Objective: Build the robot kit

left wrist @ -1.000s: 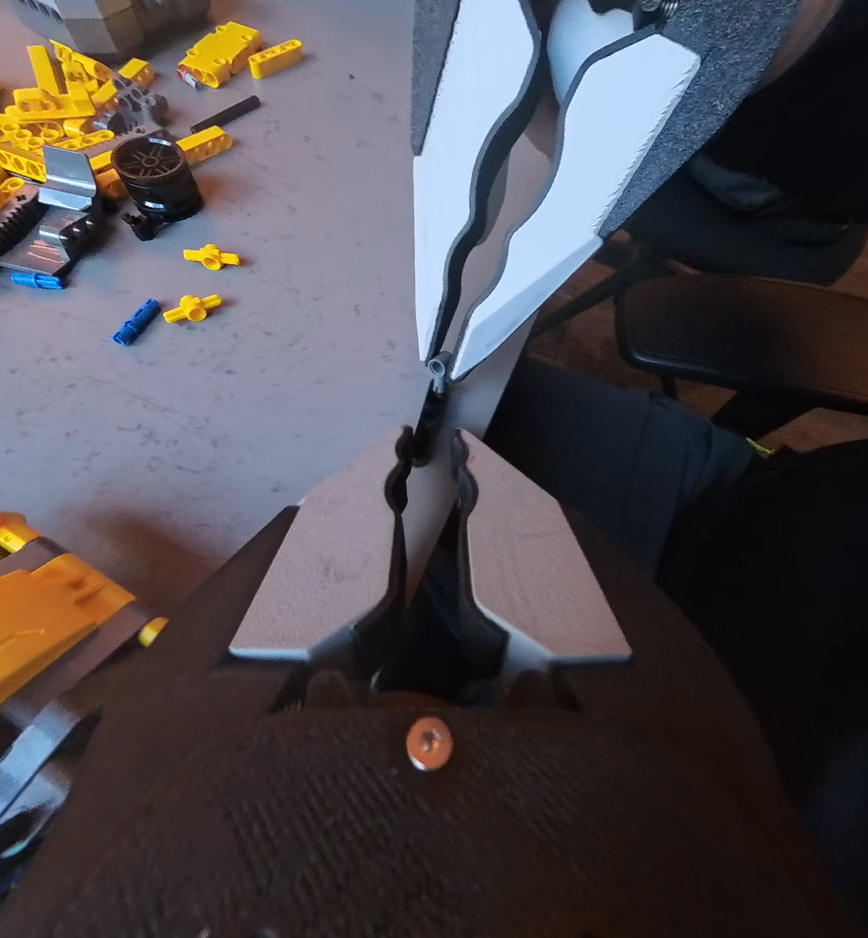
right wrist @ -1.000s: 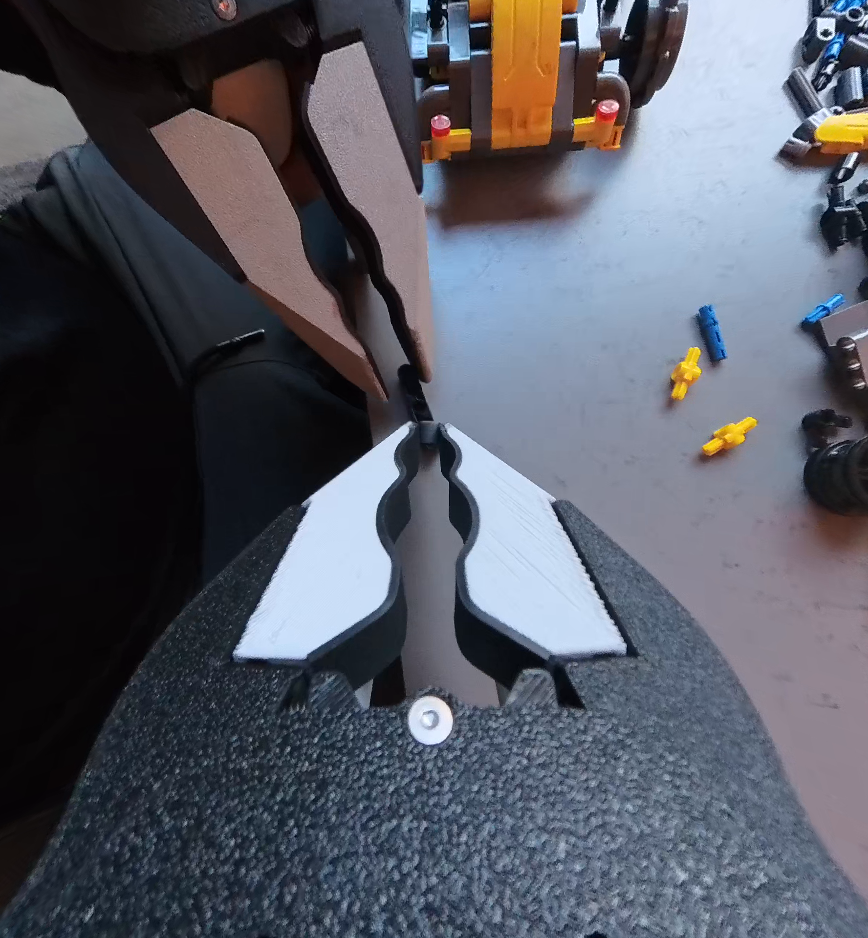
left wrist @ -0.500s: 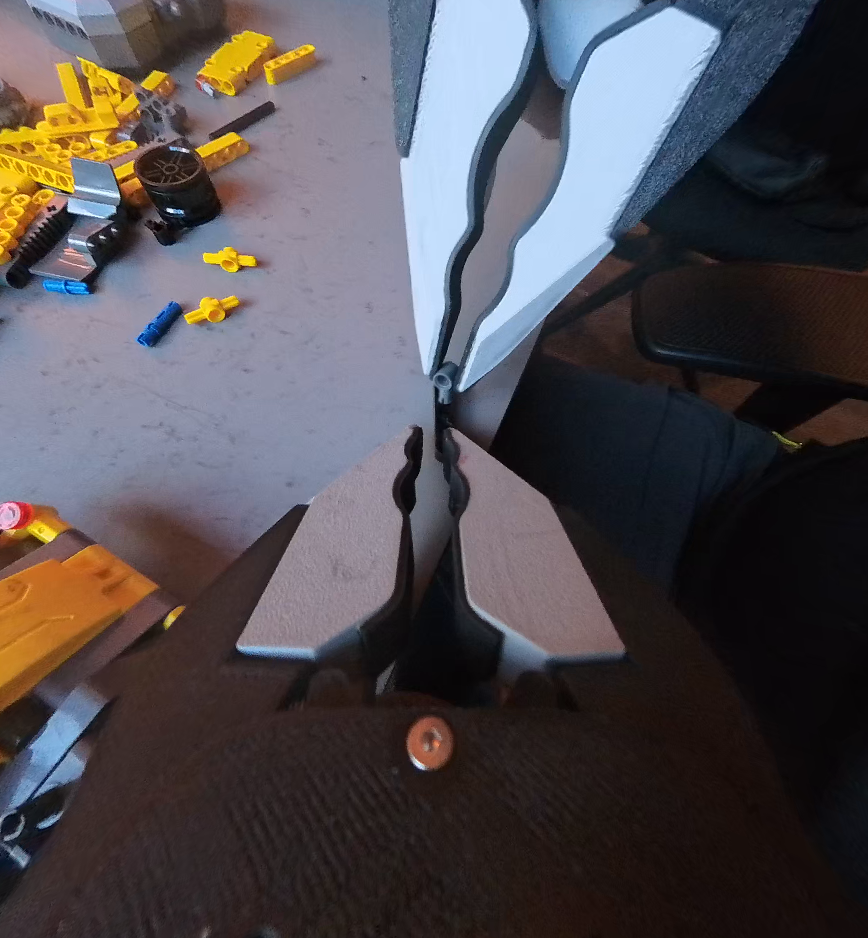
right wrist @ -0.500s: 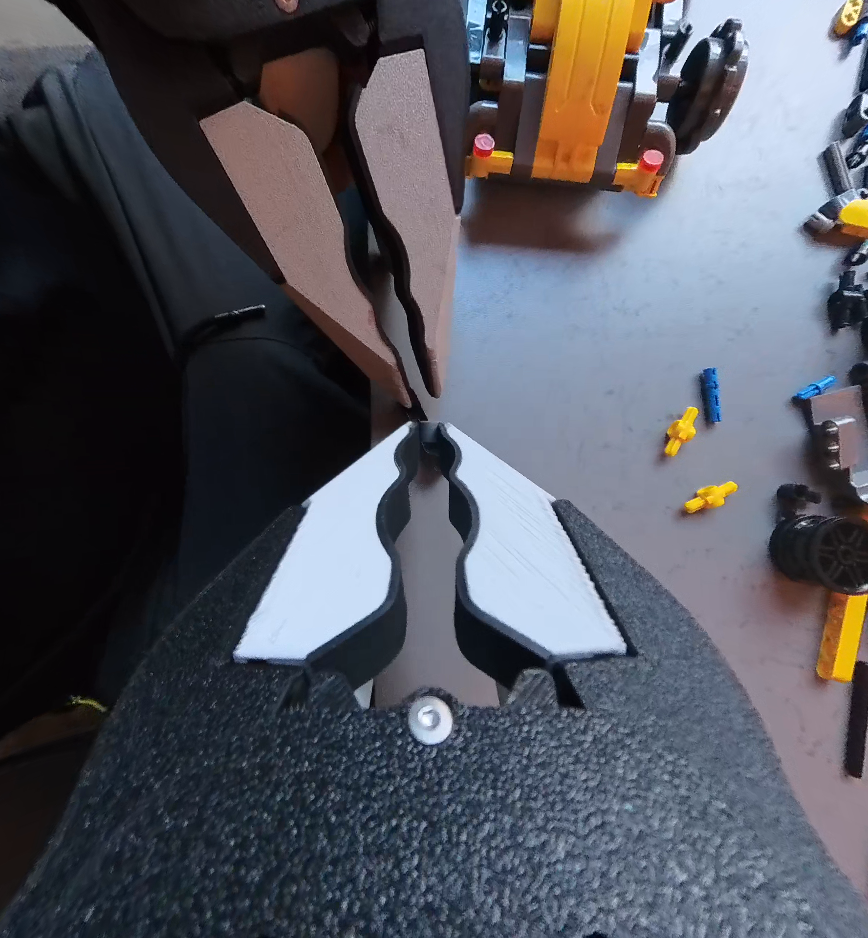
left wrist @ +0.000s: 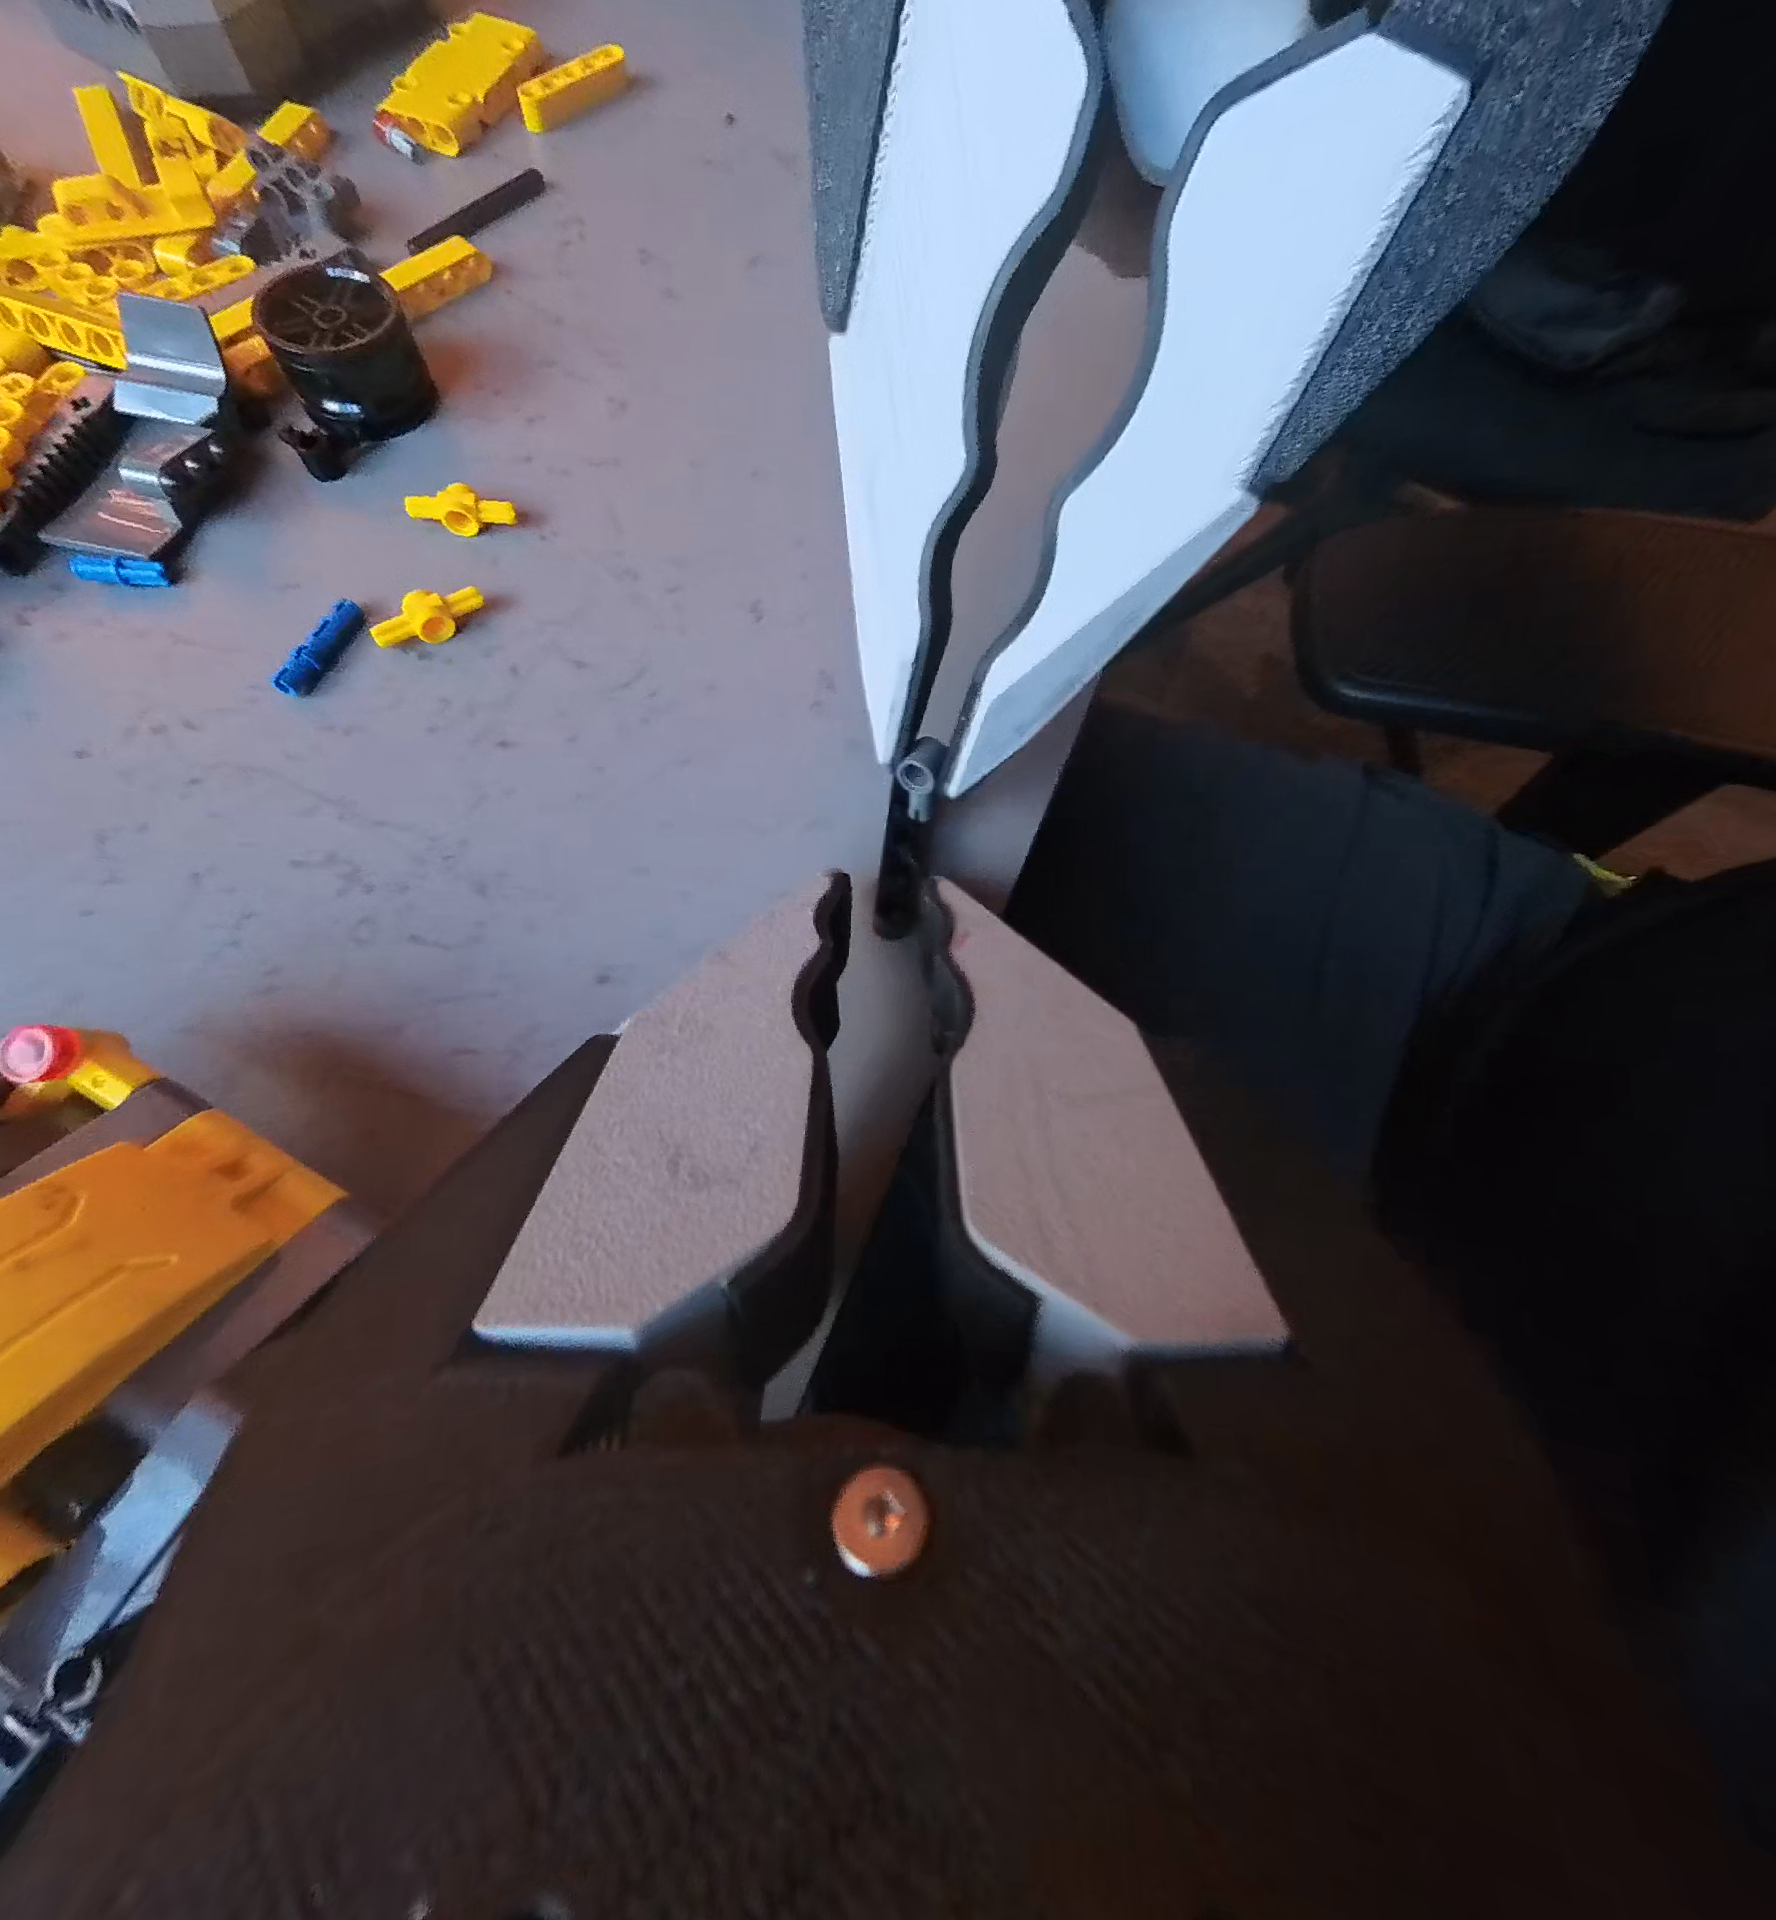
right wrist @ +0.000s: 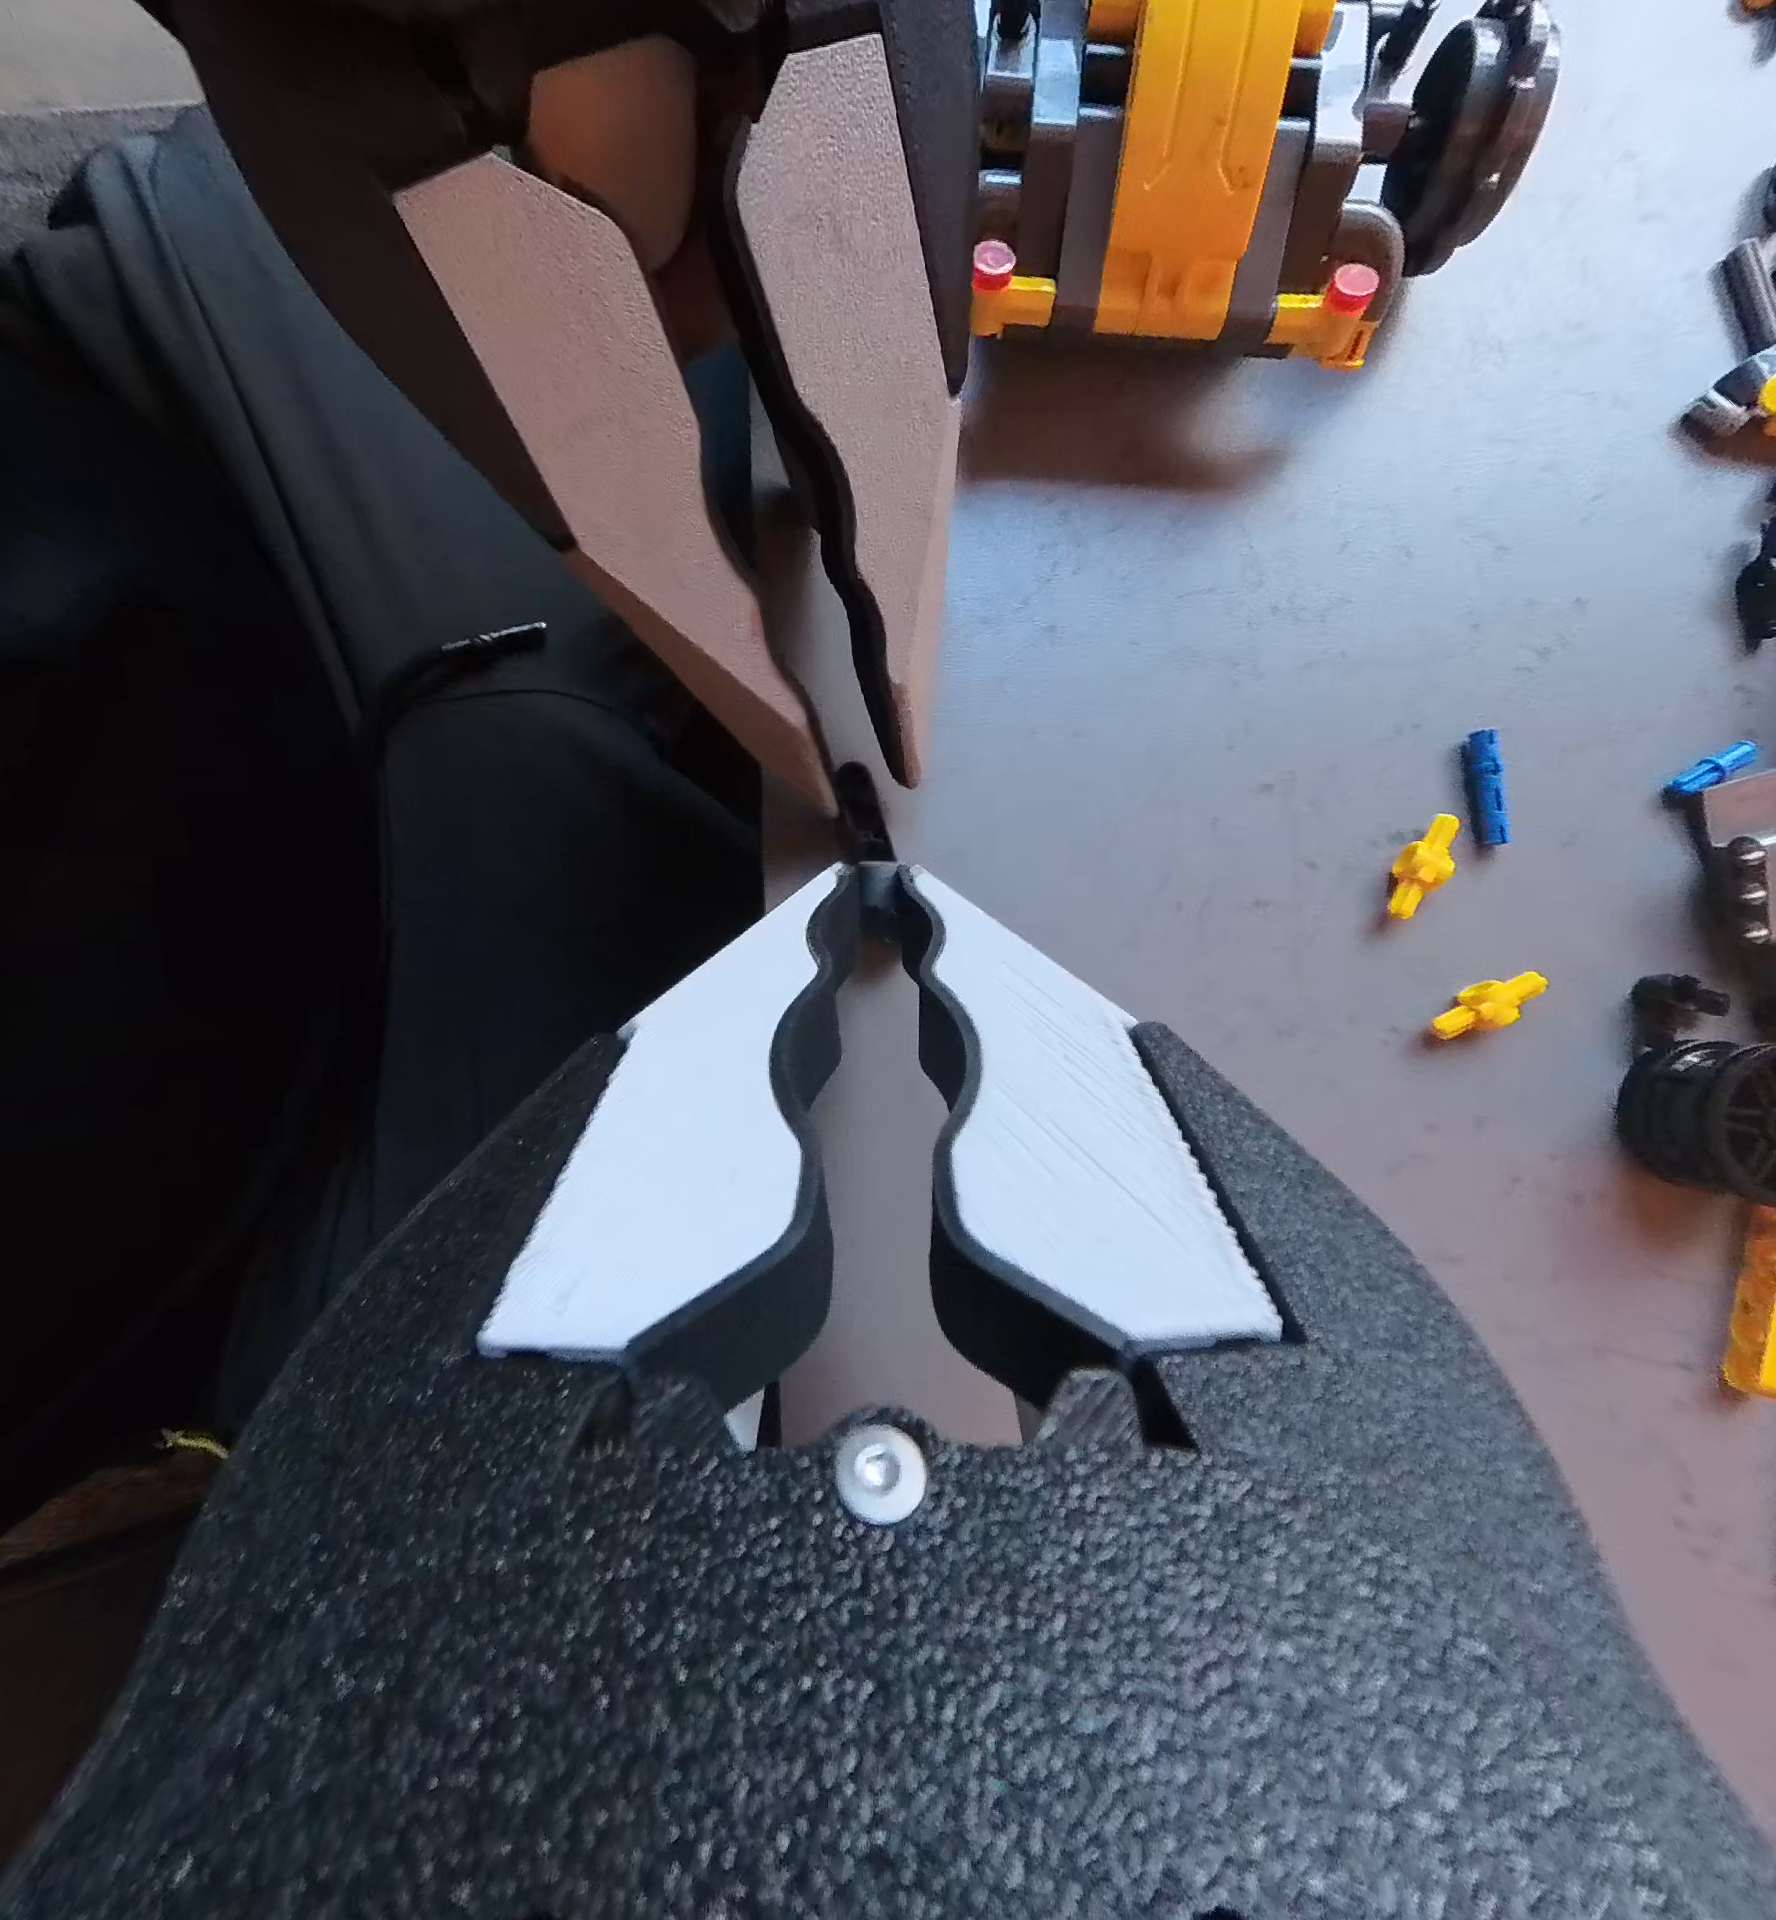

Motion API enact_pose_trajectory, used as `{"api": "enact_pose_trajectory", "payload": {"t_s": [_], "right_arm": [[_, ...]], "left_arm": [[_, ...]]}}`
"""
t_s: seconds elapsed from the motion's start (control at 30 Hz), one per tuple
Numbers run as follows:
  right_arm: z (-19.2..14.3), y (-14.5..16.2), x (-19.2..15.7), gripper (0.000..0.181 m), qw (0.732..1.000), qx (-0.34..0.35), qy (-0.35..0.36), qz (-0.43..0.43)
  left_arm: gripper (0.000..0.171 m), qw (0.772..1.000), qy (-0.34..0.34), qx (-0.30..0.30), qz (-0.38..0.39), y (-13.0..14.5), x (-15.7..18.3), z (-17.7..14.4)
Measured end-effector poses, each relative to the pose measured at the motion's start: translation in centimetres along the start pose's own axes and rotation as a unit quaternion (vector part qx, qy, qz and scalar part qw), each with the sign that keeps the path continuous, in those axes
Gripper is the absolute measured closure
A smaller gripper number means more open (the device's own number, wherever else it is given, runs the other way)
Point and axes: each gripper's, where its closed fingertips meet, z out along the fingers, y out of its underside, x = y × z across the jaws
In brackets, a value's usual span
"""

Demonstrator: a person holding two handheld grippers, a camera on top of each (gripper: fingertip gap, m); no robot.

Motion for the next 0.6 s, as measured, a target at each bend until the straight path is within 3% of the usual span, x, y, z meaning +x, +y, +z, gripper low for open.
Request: {"api": "enact_pose_trajectory", "payload": {"t_s": [0.6], "right_arm": [[0.19, -0.27, 0.28, 0.175, 1.000, -0.023, 0.009, -0.017]], "left_arm": [[0.168, 1.000, 0.007, 0.010, 0.015, -0.16, 0.02, 0.02]]}}
